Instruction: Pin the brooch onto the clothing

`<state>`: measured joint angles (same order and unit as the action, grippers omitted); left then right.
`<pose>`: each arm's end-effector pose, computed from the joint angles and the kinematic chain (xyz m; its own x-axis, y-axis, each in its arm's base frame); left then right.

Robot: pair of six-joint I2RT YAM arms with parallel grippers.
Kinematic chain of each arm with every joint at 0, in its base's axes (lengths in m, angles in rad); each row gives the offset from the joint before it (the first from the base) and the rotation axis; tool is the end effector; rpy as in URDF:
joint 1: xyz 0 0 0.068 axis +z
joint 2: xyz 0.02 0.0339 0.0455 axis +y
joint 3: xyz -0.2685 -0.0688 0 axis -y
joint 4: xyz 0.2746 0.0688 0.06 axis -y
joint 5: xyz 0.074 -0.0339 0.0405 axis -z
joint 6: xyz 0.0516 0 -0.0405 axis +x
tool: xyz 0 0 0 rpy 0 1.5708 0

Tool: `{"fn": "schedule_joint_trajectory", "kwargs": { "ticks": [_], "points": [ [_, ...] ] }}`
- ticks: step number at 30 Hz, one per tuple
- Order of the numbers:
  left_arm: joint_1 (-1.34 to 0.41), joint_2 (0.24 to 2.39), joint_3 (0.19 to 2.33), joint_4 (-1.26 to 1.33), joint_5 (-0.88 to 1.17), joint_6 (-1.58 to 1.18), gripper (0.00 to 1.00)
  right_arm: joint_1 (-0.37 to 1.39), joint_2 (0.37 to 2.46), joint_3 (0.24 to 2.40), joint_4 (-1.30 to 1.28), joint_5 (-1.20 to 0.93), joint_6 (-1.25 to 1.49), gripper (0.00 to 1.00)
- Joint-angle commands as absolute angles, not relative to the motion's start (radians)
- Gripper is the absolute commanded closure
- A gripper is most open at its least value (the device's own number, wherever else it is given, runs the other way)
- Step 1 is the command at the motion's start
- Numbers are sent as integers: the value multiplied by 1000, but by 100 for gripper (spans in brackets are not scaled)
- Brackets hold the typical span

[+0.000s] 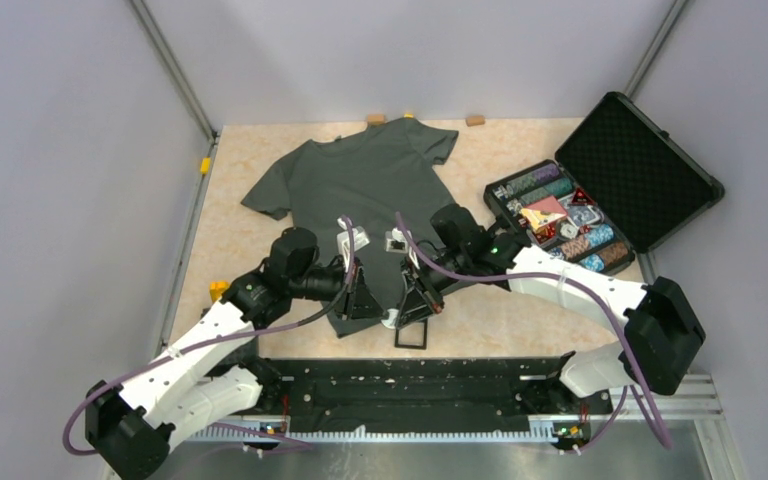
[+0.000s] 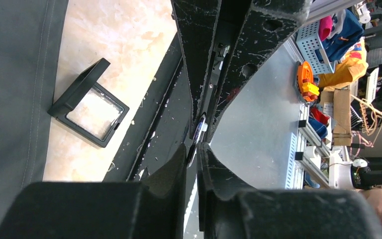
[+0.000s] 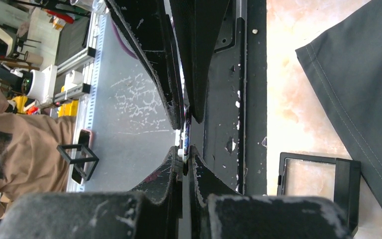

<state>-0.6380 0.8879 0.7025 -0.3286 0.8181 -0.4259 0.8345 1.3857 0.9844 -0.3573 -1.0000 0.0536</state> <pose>0.1597 -0.1653 0.2764 -0.7388 0.1962 -0.6447 0.6725 0.2764 -0.6865 0.1832 0.2668 0.2553 -0.5047 -0.5138 -0.6937 -0.7846 -0.0623 0.6169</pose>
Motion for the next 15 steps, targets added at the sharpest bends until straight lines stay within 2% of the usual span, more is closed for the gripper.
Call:
{"fn": "schedule_joint_trajectory", "kwargs": {
  "ticks": [1,10,12,14,15],
  "points": [
    [-652,864,711,-260,832,-447,86,825,1378,1043,-352,-1026,22,100],
    [-685,881,693,-204,836,-477,84,825,1381,1044,-331,-1040,34,100],
    [-695,883,693,-191,834,-482,89,826,1380,1047,-332,-1037,34,100],
    [-700,880,694,-191,825,-481,100,826,1375,1047,-327,-1022,36,100],
    [-701,875,693,-192,820,-480,100,826,1371,1044,-318,-1009,41,100]
  ]
}}
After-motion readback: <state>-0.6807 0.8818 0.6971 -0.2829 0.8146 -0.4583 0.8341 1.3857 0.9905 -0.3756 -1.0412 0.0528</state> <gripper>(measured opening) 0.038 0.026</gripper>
